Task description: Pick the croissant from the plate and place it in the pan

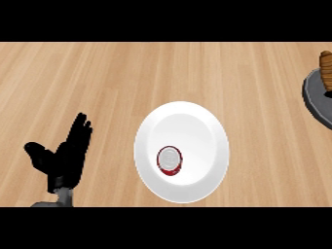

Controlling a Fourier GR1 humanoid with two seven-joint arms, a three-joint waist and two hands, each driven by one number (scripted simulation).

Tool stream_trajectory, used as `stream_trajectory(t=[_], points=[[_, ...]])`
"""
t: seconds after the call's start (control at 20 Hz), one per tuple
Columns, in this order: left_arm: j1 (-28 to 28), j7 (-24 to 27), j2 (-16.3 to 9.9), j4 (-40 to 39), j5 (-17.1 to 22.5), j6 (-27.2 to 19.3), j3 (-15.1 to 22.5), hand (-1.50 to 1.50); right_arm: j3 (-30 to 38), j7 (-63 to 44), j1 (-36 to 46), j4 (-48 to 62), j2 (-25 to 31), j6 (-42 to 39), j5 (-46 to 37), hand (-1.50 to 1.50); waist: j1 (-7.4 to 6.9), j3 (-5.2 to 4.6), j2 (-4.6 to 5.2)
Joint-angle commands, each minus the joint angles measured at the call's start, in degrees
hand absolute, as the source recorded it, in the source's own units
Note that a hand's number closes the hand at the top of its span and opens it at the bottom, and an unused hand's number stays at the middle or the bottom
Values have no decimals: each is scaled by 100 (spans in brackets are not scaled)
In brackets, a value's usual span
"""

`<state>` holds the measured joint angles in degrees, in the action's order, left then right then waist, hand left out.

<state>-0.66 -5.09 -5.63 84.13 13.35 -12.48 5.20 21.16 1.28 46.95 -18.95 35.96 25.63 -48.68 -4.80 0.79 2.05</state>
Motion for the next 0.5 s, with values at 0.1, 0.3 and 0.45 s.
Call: stream_trajectory(t=[0.1,0.3,0.45], points=[[-141,-225,-14,-93,69,15,-10,0,978,1116,333,-8,-58,-242,1146,-150,31,-5,-1],[-158,-130,100,-206,1,-29,62,0,1654,1711,440,51,17,-885,1960,-150,173,-26,-33],[-261,107,6,-239,29,73,-64,0,2174,2147,197,222,91,-1306,2518,-150,190,-26,-21]])
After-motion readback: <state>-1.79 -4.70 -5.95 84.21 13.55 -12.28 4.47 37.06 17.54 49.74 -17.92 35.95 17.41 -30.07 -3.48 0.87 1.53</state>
